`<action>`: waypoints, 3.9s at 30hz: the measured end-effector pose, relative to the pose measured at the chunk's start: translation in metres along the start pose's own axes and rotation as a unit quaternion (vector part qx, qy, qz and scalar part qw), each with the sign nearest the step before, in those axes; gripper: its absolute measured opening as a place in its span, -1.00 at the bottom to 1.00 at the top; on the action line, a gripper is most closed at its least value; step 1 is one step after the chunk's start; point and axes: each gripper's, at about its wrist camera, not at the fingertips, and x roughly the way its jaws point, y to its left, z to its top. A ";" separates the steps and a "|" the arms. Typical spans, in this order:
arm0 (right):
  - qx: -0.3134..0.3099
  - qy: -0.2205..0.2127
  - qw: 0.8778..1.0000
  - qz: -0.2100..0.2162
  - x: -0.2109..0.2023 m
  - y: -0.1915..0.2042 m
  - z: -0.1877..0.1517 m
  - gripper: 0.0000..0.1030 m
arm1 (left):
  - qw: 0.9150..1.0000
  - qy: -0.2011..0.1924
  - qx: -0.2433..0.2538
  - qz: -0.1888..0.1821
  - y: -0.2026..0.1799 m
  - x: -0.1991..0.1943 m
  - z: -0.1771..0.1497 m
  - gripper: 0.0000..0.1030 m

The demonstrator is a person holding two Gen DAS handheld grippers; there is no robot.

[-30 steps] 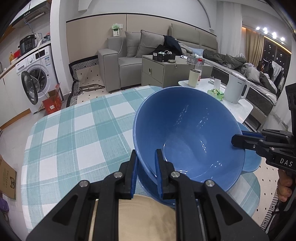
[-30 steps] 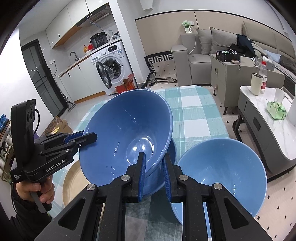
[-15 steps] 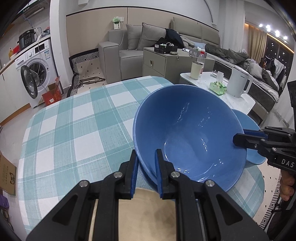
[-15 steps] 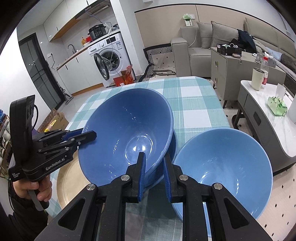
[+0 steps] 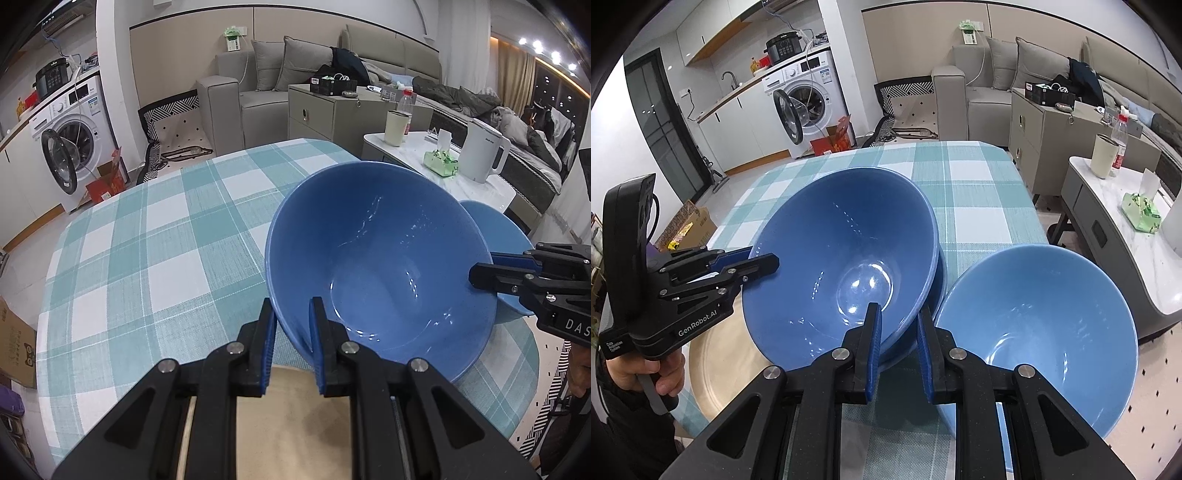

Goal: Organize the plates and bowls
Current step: 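Lower the held mid-blue bowl into the smaller blue bowl, then open both grippers to release the nested bowl, then withdraw both tools from the nested blue bowls, then move both tools to the rim of the light blue bowl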

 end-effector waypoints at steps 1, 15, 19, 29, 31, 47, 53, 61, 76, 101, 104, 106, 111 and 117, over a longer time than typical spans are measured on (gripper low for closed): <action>0.001 0.002 1.000 0.000 0.001 0.000 0.000 -0.64 | 1.000 0.001 0.000 0.000 0.000 0.000 0.000 -0.70; -0.016 0.021 0.999 -0.025 0.011 0.005 -0.002 -0.62 | 1.000 0.008 0.004 0.005 -0.002 0.006 -0.001 -0.70; -0.026 0.023 0.999 -0.035 0.011 0.007 -0.001 -0.61 | 1.000 0.008 0.004 0.003 -0.002 0.005 -0.001 -0.70; -0.046 0.028 0.997 -0.050 0.012 0.014 -0.001 -0.59 | 1.000 0.013 0.008 0.004 -0.004 0.006 -0.003 -0.64; -0.056 0.028 0.996 -0.058 0.013 0.016 0.000 -0.58 | 1.000 0.014 0.009 0.003 -0.004 0.007 -0.004 -0.64; -0.088 0.006 0.992 -0.094 0.004 0.010 -0.006 0.18 | 1.000 -0.001 0.004 0.005 0.000 -0.003 -0.002 -0.08; -0.062 -0.033 0.995 -0.065 -0.016 0.004 -0.005 0.62 | 1.000 -0.018 -0.001 0.002 0.000 -0.014 0.003 0.05; -0.013 -0.082 0.995 -0.061 -0.051 -0.009 -0.008 0.89 | 0.998 -0.062 0.002 -0.005 -0.009 -0.034 0.011 0.94; 0.109 -0.127 0.982 -0.089 -0.102 -0.064 -0.044 0.97 | 0.996 -0.073 0.021 -0.052 -0.047 -0.040 0.032 0.98; 0.175 -0.088 0.977 -0.081 -0.090 -0.119 -0.063 0.99 | 0.994 -0.041 0.067 -0.082 -0.110 -0.007 0.065 0.98; 0.179 -0.081 0.977 -0.077 -0.085 -0.122 -0.064 0.99 | 0.993 -0.034 0.073 -0.082 -0.117 0.000 0.069 0.98; 0.185 -0.077 0.977 -0.077 -0.081 -0.126 -0.065 0.99 | 0.993 -0.029 0.079 -0.079 -0.122 0.006 0.072 0.98; 0.192 -0.065 0.977 -0.071 -0.073 -0.132 -0.067 0.99 | 0.992 -0.017 0.096 -0.082 -0.136 0.020 0.075 0.98; 0.211 -0.050 0.975 -0.041 -0.065 -0.141 -0.070 0.99 | 0.989 -0.002 0.116 -0.089 -0.152 0.034 0.079 0.98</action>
